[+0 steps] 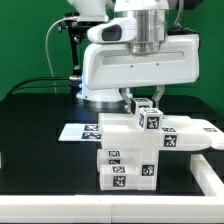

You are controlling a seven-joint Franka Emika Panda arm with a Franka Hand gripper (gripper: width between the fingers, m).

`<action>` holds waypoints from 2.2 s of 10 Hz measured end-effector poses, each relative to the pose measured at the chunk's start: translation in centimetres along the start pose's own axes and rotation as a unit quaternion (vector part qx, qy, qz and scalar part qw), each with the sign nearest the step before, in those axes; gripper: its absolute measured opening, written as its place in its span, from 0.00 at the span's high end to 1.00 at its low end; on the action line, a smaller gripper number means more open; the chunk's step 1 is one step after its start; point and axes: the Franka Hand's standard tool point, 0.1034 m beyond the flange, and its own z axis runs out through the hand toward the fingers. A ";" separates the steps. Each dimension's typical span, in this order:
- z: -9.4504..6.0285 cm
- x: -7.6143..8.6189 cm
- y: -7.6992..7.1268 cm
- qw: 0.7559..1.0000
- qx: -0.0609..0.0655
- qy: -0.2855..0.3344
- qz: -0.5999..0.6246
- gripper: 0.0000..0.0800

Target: Assemble chair

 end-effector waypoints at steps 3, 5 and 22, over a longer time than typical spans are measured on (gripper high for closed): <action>0.0 0.3 0.0 0.985 0.007 0.016 0.173 0.65; 0.0 0.5 -0.2 0.959 0.015 0.025 0.284 0.65; -0.4 1.1 -1.6 0.999 -0.020 -0.005 -0.036 0.19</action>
Offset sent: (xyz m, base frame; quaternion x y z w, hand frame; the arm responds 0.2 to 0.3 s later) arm -0.0053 -0.0054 -0.0061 -0.0125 0.0104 0.3058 0.9519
